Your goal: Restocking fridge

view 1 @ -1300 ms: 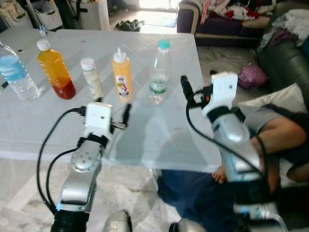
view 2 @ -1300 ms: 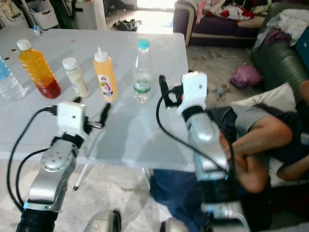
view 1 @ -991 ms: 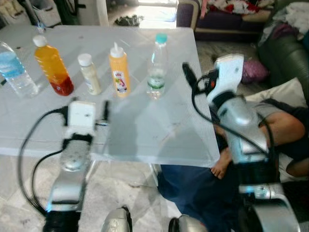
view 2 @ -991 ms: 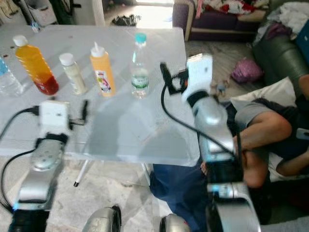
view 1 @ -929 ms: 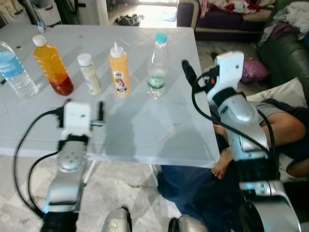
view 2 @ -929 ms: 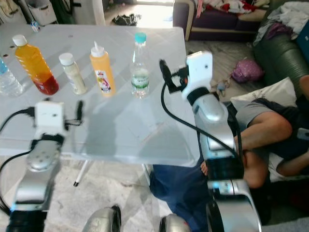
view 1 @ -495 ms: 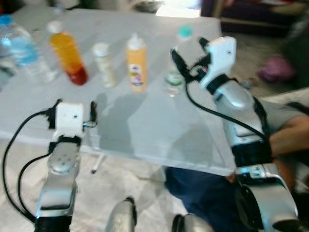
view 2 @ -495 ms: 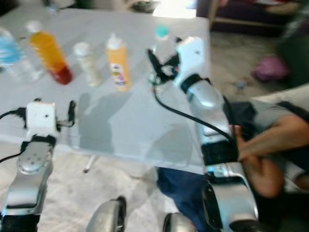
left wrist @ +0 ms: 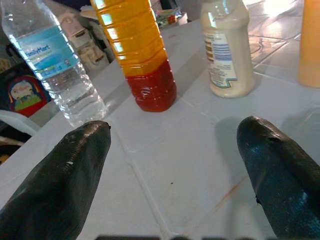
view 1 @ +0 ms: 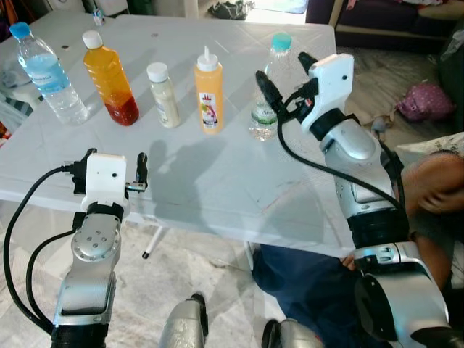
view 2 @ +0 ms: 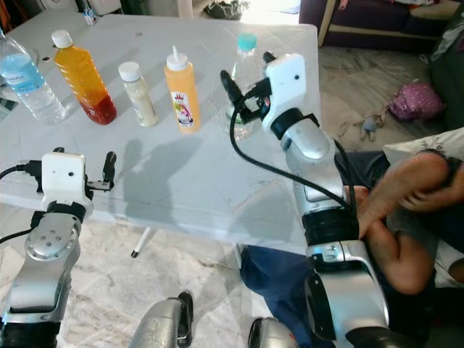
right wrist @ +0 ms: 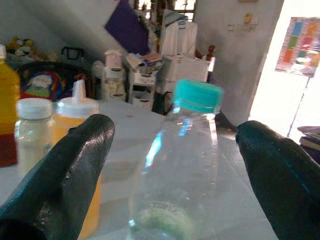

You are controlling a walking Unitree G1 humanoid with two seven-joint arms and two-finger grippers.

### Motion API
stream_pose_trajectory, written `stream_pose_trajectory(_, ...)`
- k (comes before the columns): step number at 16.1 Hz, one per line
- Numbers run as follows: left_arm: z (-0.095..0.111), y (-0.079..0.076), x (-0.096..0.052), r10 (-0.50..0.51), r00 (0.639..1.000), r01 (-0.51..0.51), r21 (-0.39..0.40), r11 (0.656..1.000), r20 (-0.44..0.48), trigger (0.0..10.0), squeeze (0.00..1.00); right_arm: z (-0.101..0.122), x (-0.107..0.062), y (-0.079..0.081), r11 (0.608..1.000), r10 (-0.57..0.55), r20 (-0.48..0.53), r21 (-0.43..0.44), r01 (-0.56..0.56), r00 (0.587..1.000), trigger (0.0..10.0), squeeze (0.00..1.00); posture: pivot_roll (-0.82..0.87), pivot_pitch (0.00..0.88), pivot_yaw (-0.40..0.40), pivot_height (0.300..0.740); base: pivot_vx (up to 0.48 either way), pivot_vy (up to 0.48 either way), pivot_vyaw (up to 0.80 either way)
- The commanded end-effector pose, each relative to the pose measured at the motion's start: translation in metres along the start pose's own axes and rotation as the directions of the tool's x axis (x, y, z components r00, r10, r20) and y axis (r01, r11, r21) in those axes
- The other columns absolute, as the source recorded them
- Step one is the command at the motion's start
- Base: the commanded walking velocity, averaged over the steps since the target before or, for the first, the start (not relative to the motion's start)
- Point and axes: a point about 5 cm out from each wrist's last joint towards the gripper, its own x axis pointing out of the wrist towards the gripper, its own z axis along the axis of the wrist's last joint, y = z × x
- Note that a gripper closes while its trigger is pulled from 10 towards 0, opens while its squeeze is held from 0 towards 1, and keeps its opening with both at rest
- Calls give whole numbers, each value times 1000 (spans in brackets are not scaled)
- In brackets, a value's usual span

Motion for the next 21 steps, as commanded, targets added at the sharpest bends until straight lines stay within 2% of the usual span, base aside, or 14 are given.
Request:
stream_pose_trajectory(1, 4, 2, 0, -5, 1000, 5, 5, 1000, 12, 10000, 0, 9, 6, -5, 1000, -18, 28, 6, 18, 999, 10000, 0, 190, 158, 45, 740, 0, 0, 0)
stream_pose_trajectory(4, 3, 3, -1, -14, 1000, 14, 15, 1000, 5, 10000, 0, 12, 22, -8, 996, -36, 18, 86, 34, 999, 10000, 0, 200, 174, 50, 740, 0, 0, 0)
stream_pose_trajectory(10, 7, 6, 1, -14, 1000, 14, 30, 999, 13, 10000, 0, 23, 50, -5, 986, -15, 13, 165, 13, 1000, 10000, 0, 223, 168, 56, 740, 0, 0, 0)
stream_pose_trajectory(11, 7, 6, 1, -16, 1000, 15, 32, 999, 13, 10000, 0, 24, 53, -5, 983, -12, 8, 181, 11, 1000, 9490, 0, 225, 167, 58, 740, 0, 0, 0)
stream_pose_trajectory(12, 7, 6, 1, -17, 1000, 17, 34, 999, 13, 10000, 0, 25, 55, -6, 979, -20, 2, 203, 19, 1000, 3020, 0, 225, 164, 58, 740, 0, 0, 0)
stream_pose_trajectory(13, 7, 6, 1, -19, 1000, 18, 35, 999, 13, 10000, 0, 26, 56, -7, 978, -20, 3, 207, 19, 1000, 0, 0, 225, 164, 59, 740, 0, 0, 0)
stream_pose_trajectory(16, 6, 5, 1, -25, 1000, 25, 35, 999, 9, 10000, 0, 23, 57, -8, 982, -53, -38, 178, 59, 998, 0, 0, 217, 159, 56, 740, 0, 0, 0)
stream_pose_trajectory(21, 6, -1, 4, -42, 999, 42, 25, 999, 9, 10000, 0, 18, 53, -3, 981, -47, -63, 183, 58, 997, 0, 0, 199, 151, 55, 740, 0, 0, 0)
